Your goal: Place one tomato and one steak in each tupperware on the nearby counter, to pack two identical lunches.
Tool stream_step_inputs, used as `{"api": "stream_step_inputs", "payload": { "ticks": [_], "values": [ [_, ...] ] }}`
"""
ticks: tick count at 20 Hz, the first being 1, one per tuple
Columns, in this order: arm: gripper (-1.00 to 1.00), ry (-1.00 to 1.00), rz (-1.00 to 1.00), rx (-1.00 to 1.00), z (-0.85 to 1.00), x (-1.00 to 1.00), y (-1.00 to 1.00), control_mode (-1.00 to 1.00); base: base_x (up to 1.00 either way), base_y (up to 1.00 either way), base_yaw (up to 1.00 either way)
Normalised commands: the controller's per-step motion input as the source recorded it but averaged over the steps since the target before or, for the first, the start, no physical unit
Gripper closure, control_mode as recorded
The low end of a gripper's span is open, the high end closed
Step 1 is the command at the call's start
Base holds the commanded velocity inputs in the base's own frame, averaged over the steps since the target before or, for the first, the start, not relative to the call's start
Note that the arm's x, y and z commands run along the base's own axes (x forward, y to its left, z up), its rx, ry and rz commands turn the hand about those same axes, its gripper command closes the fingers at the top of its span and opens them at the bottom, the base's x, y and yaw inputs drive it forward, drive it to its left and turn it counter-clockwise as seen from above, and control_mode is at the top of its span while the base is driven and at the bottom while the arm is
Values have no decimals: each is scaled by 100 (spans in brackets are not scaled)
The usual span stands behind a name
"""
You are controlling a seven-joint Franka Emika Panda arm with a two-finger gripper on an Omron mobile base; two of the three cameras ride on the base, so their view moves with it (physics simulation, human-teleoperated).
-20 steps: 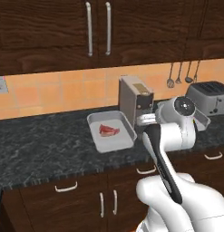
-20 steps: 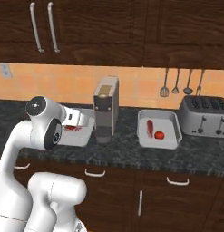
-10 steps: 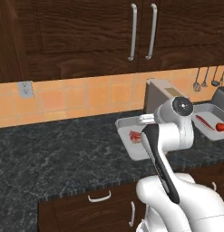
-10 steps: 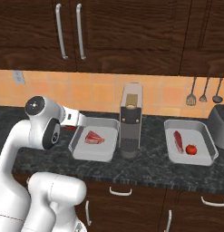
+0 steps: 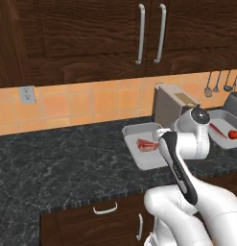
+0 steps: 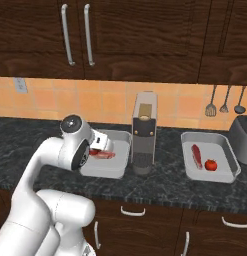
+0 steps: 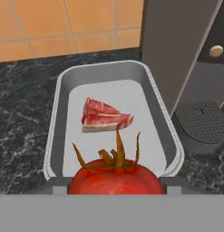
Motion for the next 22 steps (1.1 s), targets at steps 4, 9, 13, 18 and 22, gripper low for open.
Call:
{"api": "stream_step_inputs", "payload": {
  "ticks": [4,9,13,18,22],
  "values": [
    [100,30,1,10,-57,33,0,-100,0,0,0],
    [100,15,0,0,-36,50,0,-100,0,0,0],
    [100,5,0,0,-42,61,0,-100,0,0,0],
    [100,3,0,0,-35,61,0,-100,0,0,0],
    [100,8,0,0,-37,39,0,-100,0,0,0]
  ]
}}
